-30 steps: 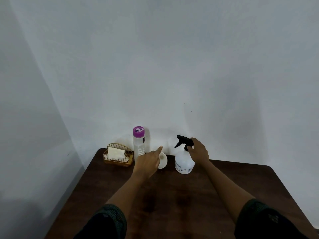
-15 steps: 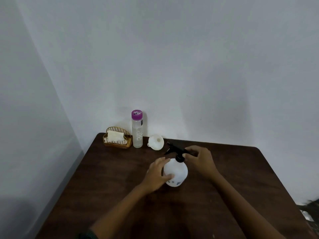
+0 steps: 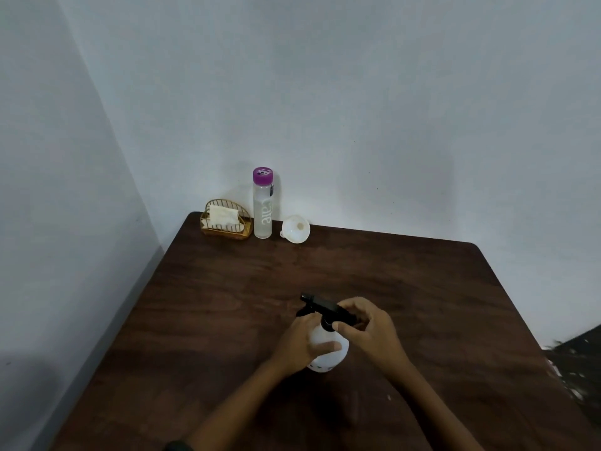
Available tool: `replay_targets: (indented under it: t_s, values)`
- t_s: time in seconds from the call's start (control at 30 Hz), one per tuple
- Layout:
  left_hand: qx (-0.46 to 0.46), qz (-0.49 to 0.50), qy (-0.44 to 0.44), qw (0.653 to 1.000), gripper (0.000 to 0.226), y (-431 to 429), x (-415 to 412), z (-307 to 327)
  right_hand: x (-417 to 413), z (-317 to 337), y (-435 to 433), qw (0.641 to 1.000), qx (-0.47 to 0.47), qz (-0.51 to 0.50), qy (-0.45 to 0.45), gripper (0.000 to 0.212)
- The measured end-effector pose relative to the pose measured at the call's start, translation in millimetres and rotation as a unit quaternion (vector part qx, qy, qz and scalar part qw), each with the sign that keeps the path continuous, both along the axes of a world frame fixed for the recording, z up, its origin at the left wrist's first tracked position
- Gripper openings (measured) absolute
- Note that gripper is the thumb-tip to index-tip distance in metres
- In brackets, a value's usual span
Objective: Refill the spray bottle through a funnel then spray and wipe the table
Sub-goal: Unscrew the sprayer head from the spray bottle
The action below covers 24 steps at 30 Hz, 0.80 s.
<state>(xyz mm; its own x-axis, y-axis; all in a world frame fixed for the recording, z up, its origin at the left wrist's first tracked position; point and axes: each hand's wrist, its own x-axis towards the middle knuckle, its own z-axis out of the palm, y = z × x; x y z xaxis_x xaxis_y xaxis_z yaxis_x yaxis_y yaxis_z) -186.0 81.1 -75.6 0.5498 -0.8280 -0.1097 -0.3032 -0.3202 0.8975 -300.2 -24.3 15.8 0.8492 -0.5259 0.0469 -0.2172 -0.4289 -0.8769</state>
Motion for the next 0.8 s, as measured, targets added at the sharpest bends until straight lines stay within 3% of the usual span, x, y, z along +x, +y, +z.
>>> replay_targets:
  t_s: [0.1,0.23,0.33,0.53,0.7,0.8]
  values:
    - [0.023,0.012,-0.004,1.0,0.077,0,3,-17,4,-4,5,1.0,0.009,0.001,0.009,0.036]
    - [0.011,0.004,-0.025,1.0,0.071,0,-4,-1,12,-14,11,0.999,-0.012,-0.043,0.004,0.033]
    - [0.008,0.008,-0.013,1.0,0.094,-1,-7,-3,13,-18,17,0.997,0.018,-0.078,-0.01,0.031]
    - [0.036,-0.007,0.027,0.999,0.112,-6,-5,-16,11,-23,9,0.997,0.002,-0.078,-0.004,0.026]
    - [0.06,-0.015,0.075,0.995,0.08,-6,-3,-14,9,-16,4,0.999,0.032,-0.022,0.006,0.028]
    - [0.064,-0.019,0.102,0.993,0.078,-3,-4,-12,8,-6,-1,0.998,0.043,0.027,0.023,0.034]
